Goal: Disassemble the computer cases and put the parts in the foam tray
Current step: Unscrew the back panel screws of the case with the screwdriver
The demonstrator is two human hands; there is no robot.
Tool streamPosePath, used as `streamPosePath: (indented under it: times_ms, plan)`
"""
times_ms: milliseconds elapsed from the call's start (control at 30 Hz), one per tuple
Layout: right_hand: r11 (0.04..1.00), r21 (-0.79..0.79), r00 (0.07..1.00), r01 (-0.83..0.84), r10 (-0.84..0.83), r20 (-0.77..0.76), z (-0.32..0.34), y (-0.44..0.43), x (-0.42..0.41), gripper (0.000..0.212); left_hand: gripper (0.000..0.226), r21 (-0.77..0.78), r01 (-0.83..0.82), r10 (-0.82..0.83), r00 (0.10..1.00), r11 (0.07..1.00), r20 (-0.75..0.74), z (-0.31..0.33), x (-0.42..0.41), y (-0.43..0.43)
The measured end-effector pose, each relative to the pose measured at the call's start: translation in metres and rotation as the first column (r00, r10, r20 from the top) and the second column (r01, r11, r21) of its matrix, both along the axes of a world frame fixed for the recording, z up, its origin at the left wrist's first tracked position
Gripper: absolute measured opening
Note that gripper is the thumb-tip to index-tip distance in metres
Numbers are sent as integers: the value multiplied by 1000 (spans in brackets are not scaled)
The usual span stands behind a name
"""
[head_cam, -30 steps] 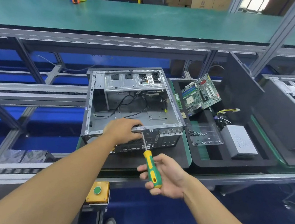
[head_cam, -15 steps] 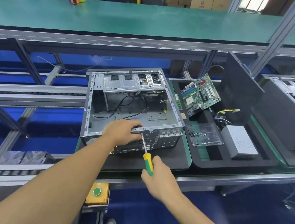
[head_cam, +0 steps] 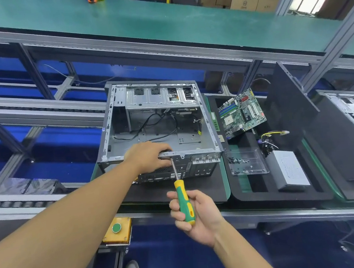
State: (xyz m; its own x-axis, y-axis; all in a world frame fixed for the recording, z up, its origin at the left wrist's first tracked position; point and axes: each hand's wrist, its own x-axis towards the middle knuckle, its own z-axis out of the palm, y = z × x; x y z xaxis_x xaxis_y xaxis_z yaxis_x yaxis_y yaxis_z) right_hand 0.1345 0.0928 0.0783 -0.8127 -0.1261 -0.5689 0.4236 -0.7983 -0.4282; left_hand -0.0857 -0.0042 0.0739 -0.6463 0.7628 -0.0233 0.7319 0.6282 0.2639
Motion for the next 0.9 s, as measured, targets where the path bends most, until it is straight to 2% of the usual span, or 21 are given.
streamPosePath:
  times_ms: [67, 100, 133, 167, 233, 267, 300, 333, 367, 400, 433, 467, 500, 567, 633, 700, 733, 800, 833, 867, 900]
  plan:
    - [952, 304, 998, 48, -56, 17, -2, -13, 0, 29, 41, -1, -9, 9, 1000, 1000, 5, 0, 0, 0]
    - [863, 501, 997, 58, -80, 21, -3, -19, 0, 29, 42, -4, -8, 8, 1000, 1000, 1, 0, 0, 0]
    - [714, 699, 996, 47, -87, 22, -4, -24, 1, 28, 42, -4, -6, 6, 1000, 1000, 0, 0, 0, 0]
    - [515, 857, 997, 9, -73, 33, -5, -29, 1, 28, 42, -1, -5, 5, 1000, 1000, 0, 0, 0, 0]
    - [151, 986, 996, -73, -33, 79, -6, -35, 2, 27, 42, 6, -3, 3, 1000, 1000, -3, 0, 0, 0]
    - [63, 995, 996, -79, -30, 81, -8, -37, 3, 25, 41, 6, -1, 1, 1000, 1000, -3, 1, 1, 0]
    - [42, 996, 997, -76, -27, 77, -8, -39, 4, 23, 41, 5, 2, -2, 1000, 1000, -3, 1, 1, 0]
    - [103, 993, 998, -62, -22, 65, -8, -40, 3, 20, 41, 4, 4, -4, 1000, 1000, -5, 1, 1, 0]
    - [265, 963, 998, -40, -31, 50, -6, -39, 2, 17, 41, 5, 4, -4, 1000, 1000, -8, 1, 1, 0]
    - [511, 859, 998, 0, -60, 35, -5, -36, 0, 15, 40, 6, 3, -3, 1000, 1000, -9, 1, 1, 0]
    - [758, 650, 995, 49, -90, 30, -2, -31, -2, 15, 39, 7, 2, -2, 1000, 1000, -7, 2, 1, 0]
    - [919, 384, 994, 84, -106, 36, 0, -24, -3, 22, 39, 9, 1, -1, 1000, 1000, -4, 2, 1, 0]
    - [984, 155, 995, 89, -95, 32, 2, -18, -2, 33, 39, 12, 3, -3, 1000, 1000, -4, 2, 1, -1]
    - [994, -81, 997, 69, -71, -20, -1, -10, -1, 47, 39, 14, 6, -5, 1000, 1000, -5, 2, 2, -1]
    - [982, -173, 995, 73, -83, -48, -6, -8, 2, 44, 40, 13, 3, -3, 1000, 1000, -4, 3, 1, -1]
    - [979, -176, 992, 106, -117, -52, -10, -10, 5, 33, 41, 10, 2, -2, 1000, 1000, -8, 3, 2, -1]
    - [987, -99, 990, 123, -128, -51, -11, -11, 5, 31, 42, 9, 3, -3, 1000, 1000, -8, 3, 2, -1]
    - [962, 230, 989, 145, -136, -56, -11, -18, 4, 28, 41, 10, -1, 1, 1000, 1000, -1, 3, 3, -1]
    - [886, 440, 990, 142, -128, -62, -11, -23, 4, 27, 41, 9, -5, 5, 1000, 1000, 2, 3, 3, 0]
    - [751, 650, 993, 119, -105, -60, -9, -28, 4, 25, 41, 7, -6, 6, 1000, 1000, 3, 3, 2, 0]
    - [547, 834, 997, 67, -67, -36, -8, -32, 5, 25, 41, 7, -4, 4, 1000, 1000, 1, 3, 2, 0]
